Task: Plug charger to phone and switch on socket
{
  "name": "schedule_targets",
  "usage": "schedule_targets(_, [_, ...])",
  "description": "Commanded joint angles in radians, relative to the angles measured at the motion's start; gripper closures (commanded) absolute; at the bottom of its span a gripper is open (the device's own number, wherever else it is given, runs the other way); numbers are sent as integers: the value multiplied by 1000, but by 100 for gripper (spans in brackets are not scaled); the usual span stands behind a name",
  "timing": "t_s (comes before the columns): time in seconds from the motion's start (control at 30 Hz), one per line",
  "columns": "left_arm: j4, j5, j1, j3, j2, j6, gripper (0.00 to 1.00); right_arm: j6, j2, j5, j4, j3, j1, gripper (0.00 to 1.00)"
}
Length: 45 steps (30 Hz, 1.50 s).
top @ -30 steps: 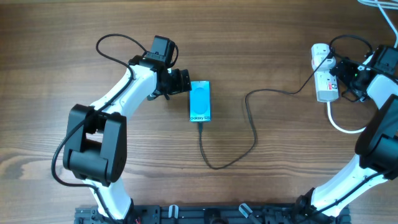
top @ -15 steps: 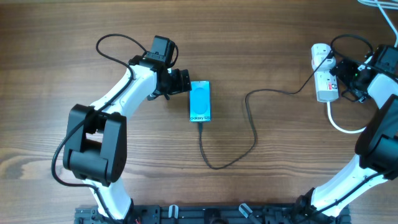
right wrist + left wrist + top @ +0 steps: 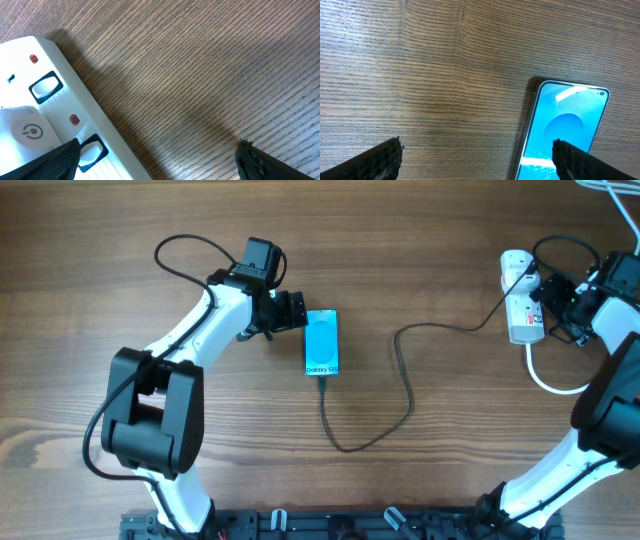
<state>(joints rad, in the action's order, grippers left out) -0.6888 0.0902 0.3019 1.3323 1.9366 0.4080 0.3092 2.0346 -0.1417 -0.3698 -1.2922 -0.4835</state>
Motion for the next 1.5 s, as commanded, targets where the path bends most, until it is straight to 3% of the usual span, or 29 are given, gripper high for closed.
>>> schedule_targets(0.0, [1, -13, -1, -5, -21, -12, 0, 9, 51, -44, -45, 43, 15, 0])
schedule_targets(0.57, [1, -13, -1, -5, -21, -12, 0, 8, 51, 14, 16, 43, 15, 0])
schedule_targets(1.47, [1, -13, -1, -5, -21, -12, 0, 61, 53, 6, -75, 43, 15, 0])
